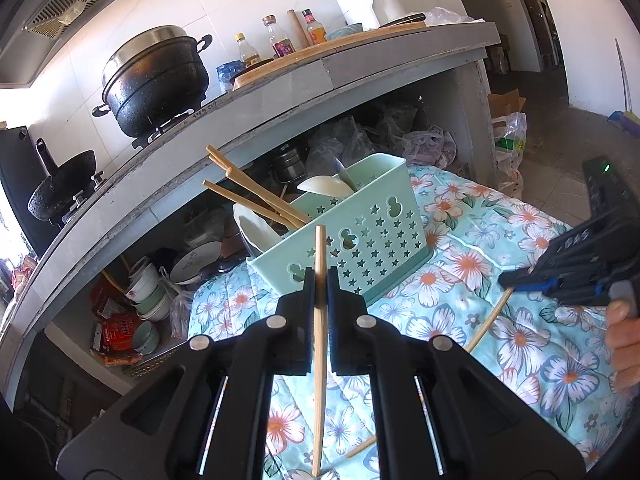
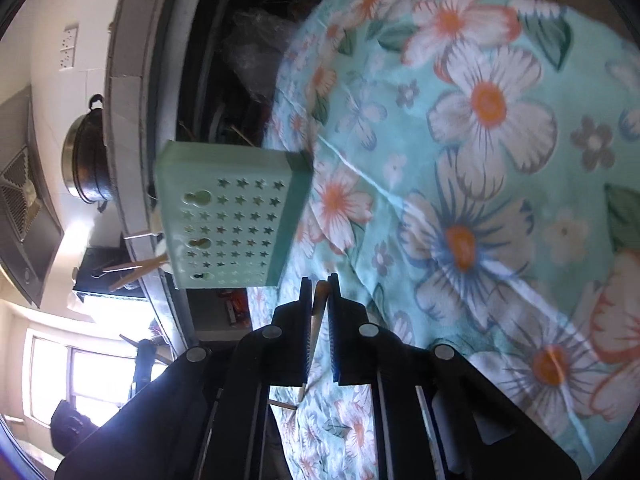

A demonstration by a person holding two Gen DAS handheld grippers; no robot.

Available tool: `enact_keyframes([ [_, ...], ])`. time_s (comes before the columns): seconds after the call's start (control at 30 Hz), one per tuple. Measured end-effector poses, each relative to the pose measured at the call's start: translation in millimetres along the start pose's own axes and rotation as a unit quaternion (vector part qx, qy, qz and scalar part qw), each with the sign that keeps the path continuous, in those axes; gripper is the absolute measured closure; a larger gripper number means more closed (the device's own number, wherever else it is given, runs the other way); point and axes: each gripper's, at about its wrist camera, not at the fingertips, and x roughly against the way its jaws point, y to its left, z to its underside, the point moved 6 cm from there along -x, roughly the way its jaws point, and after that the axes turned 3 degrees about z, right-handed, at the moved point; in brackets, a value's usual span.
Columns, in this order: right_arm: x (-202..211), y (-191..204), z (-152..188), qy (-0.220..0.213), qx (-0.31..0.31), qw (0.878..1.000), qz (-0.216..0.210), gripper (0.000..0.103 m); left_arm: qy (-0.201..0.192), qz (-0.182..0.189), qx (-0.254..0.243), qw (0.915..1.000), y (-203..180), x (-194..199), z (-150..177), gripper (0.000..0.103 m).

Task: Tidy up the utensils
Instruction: 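Lift the chopsticks and carry them over the green holder with both tools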

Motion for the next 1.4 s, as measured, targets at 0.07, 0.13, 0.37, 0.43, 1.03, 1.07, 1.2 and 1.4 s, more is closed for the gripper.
enact_keyframes([
  [0.07, 13, 5, -4, -0.011, 0.008, 1.000, -0.007, 0.096, 0.000, 0.000, 0.000, 1.0000, 0, 0, 0, 0.098],
  [0.13, 26, 11, -8, -0.025, 0.017, 0.999, -0.012, 0.097, 0.000, 0.000, 0.000, 1.0000, 0, 0, 1, 0.098],
  [0.37, 80, 39, -12, -0.082, 0.061, 0.994, -0.032, 0.097, -0.003, 0.001, 0.000, 1.0000, 1, 1, 0, 0.098],
  [0.43, 91, 47, -10, -0.097, 0.071, 0.992, -0.033, 0.097, -0.005, 0.001, 0.003, 1.0000, 2, 2, 0, 0.098],
  [1.03, 128, 87, 17, -0.160, 0.163, 0.973, -0.026, 0.097, -0.022, 0.026, 0.068, 0.9971, 32, 23, -1, 0.098],
  [1.07, 130, 86, 16, -0.161, 0.162, 0.973, -0.028, 0.097, -0.023, 0.027, 0.072, 0.9968, 32, 25, -2, 0.099],
  [1.2, 136, 85, 17, -0.164, 0.158, 0.973, -0.033, 0.097, -0.032, 0.038, 0.088, 0.9949, 34, 32, -8, 0.099],
  [1.4, 142, 89, 20, -0.171, 0.162, 0.971, -0.036, 0.097, -0.048, 0.048, 0.104, 0.9922, 37, 43, -16, 0.099],
])
